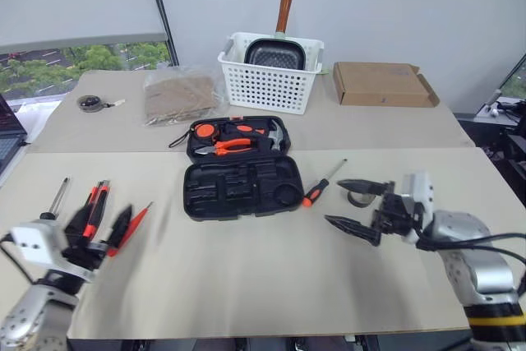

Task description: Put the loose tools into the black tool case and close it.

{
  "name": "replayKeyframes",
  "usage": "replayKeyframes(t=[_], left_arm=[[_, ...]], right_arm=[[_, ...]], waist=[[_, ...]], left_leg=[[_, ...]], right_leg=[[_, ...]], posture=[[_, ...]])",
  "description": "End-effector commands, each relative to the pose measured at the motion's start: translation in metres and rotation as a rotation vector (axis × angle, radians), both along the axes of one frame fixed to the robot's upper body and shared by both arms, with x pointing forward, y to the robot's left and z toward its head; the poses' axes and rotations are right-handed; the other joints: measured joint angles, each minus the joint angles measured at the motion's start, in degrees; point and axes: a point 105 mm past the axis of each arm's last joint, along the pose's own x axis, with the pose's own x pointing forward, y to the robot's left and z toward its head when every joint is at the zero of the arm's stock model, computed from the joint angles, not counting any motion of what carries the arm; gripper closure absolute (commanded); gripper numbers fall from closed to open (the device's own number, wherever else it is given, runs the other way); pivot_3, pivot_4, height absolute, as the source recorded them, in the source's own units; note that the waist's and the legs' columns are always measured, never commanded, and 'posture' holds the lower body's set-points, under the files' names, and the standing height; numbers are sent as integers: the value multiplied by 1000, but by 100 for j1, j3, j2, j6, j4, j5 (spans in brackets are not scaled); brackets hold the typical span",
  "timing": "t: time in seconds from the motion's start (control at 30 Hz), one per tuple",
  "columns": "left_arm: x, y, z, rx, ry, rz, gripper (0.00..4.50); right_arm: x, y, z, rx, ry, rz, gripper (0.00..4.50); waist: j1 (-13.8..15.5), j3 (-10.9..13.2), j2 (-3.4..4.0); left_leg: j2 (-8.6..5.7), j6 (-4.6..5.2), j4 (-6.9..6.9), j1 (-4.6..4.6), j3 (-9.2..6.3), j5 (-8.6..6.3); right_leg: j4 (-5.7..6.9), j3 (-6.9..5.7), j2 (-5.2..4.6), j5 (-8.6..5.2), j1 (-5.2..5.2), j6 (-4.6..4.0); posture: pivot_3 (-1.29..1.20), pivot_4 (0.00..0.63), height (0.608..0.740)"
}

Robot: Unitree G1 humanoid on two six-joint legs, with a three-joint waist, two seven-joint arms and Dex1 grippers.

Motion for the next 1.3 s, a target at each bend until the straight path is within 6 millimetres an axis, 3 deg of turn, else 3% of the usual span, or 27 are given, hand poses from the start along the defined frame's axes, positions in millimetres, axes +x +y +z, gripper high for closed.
replayKeyframes(t=[0.03,0.2,0.27,0.4,0.77,0.8,0.83,1.03,1.1,1.23,1.3], left_arm=[[-14,52,5,16,45,257,0],[-22,88,2,56,135,379,0],[-24,101,2,44,160,402,0],[-22,117,-7,78,260,387,0],[-7,131,-40,33,457,275,0],[-7,130,-41,23,458,265,520],[-6,130,-42,17,455,260,643],[-7,129,-41,11,437,252,2958],[-7,129,-36,11,414,259,3541],[-4,132,-12,48,297,284,3545],[3,131,22,100,148,289,3545]], right_arm=[[-6,26,28,48,-49,137,26],[-10,50,46,72,-70,248,26],[-14,58,54,91,-74,285,26],[-18,64,56,103,-62,313,26],[-23,64,54,100,-56,320,26],[-24,63,54,100,-56,320,0],[-24,63,54,100,-56,320,0],[-26,60,50,96,-49,317,0],[-26,60,49,97,-47,316,0],[-25,58,47,102,-46,311,0],[-22,54,47,102,-47,293,0]], waist=[[2,3,-7],[39,1,-27],[46,2,-31],[53,1,-34],[18,-1,-38],[16,-2,-39],[15,-2,-39],[4,-1,-39],[3,-1,-39],[2,-1,-40],[12,0,-53]], left_leg=[[-1,14,0,-4,1,4],[-2,49,0,-8,2,6],[-4,11,0,-7,3,-20],[-3,5,0,-6,3,-22],[0,-15,0,-3,6,-27],[1,-17,0,-5,6,-27],[1,-21,0,-4,5,-27],[3,-32,-2,0,6,-24],[4,-33,-2,4,4,-24],[4,-34,-2,4,4,-25],[4,-34,-2,0,3,-25]], right_leg=[[-3,1,0,1,-1,-1],[-10,-5,-4,-1,-2,-6],[-13,-5,-11,-1,-6,-6],[-9,-5,-16,-1,-9,-6],[-6,-6,-22,-1,-17,-7],[-6,-5,-23,-1,-13,-7],[-4,-6,-23,-1,-13,-8],[-3,-4,-33,1,-15,-10],[-4,-5,-37,1,-24,-10],[-4,-8,-43,2,-27,-10],[-4,-10,-43,2,-27,-11]], posture=[[0,150,700],[0,150,700],[0,150,700],[0,150,700],[0,150,700],[0,150,700],[0,150,700],[0,150,700],[0,150,700],[0,150,700],[0,150,700]])
